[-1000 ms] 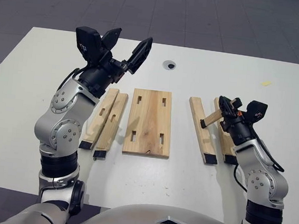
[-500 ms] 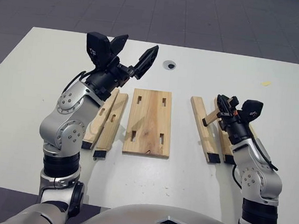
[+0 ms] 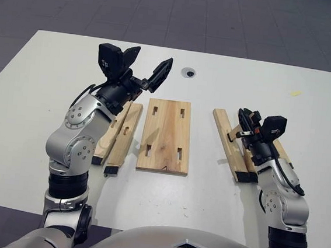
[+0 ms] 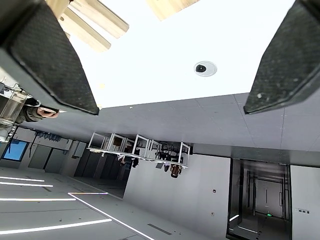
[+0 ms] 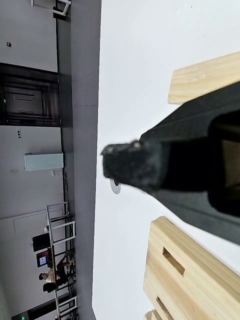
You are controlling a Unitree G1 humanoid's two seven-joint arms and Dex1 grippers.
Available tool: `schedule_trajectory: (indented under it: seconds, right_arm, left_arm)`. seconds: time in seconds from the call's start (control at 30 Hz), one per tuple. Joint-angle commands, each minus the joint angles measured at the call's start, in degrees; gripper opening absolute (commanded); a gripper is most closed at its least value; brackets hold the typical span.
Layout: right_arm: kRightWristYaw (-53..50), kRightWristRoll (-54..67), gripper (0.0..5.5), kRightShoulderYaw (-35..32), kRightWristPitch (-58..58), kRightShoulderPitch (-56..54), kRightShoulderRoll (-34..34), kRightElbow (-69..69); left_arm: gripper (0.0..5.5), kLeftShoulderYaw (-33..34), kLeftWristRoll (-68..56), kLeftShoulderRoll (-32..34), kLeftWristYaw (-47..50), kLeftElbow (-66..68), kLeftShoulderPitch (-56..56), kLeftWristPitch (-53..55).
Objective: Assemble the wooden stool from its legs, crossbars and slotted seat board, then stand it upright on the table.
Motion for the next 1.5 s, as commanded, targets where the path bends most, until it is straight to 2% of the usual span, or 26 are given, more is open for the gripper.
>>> schedule_trajectory:
  seconds: [0.03, 0.23, 0.27, 0.37, 0.77, 1.1, 1.23, 1.5]
  right_arm:
    - [-1.5, -0.1, 0.42, -1.0, 4.2, 0.3, 0.8, 3.5]
    - [-0.5, 2.8, 0.42, -2.4, 4.5, -5.3, 0.9, 0.8]
    - [-0.8, 3.7, 0.79, -2.9, 5.3, -6.1, 1.2, 0.1]
    - [-1.6, 6.3, 1.16, -4.0, 7.3, -8.7, 1.7, -2.1]
    - [-6.4, 11.3, 3.24, -7.0, 14.1, -25.8, 0.0, -5.8]
    - [-1.7, 3.9, 4.78, 1.3, 14.8, -20.0, -1.9, -1.6]
    - [-0.7, 1.7, 5.34, 1.4, 13.2, -20.1, -1.7, 0.4]
    - [-2.6, 8.5, 5.39, -1.2, 17.5, -32.1, 1.3, -5.2]
  left_arm:
    - [5.4, -0.3, 1.1, 0.4, -0.5, 0.4, -0.1, -0.4]
    - [5.4, -0.2, 1.6, 0.5, -0.8, 1.0, -0.4, -0.8]
    - [5.4, -0.2, 1.6, 0.5, -0.8, 1.1, -0.5, -0.8]
    - [5.4, -0.2, 0.7, 0.6, -1.7, 1.2, -0.5, -0.1]
    - [5.4, -1.1, 0.5, 0.1, -2.4, 0.4, -0.3, -0.2]
    - [5.4, -1.9, 1.2, -0.3, -2.0, 0.8, -0.4, -0.4]
    - [5.4, -1.8, 1.3, -0.4, -2.0, 0.9, -0.6, -0.3]
    - [5.4, -1.3, 1.4, -0.4, -2.1, 1.4, -1.1, -0.5]
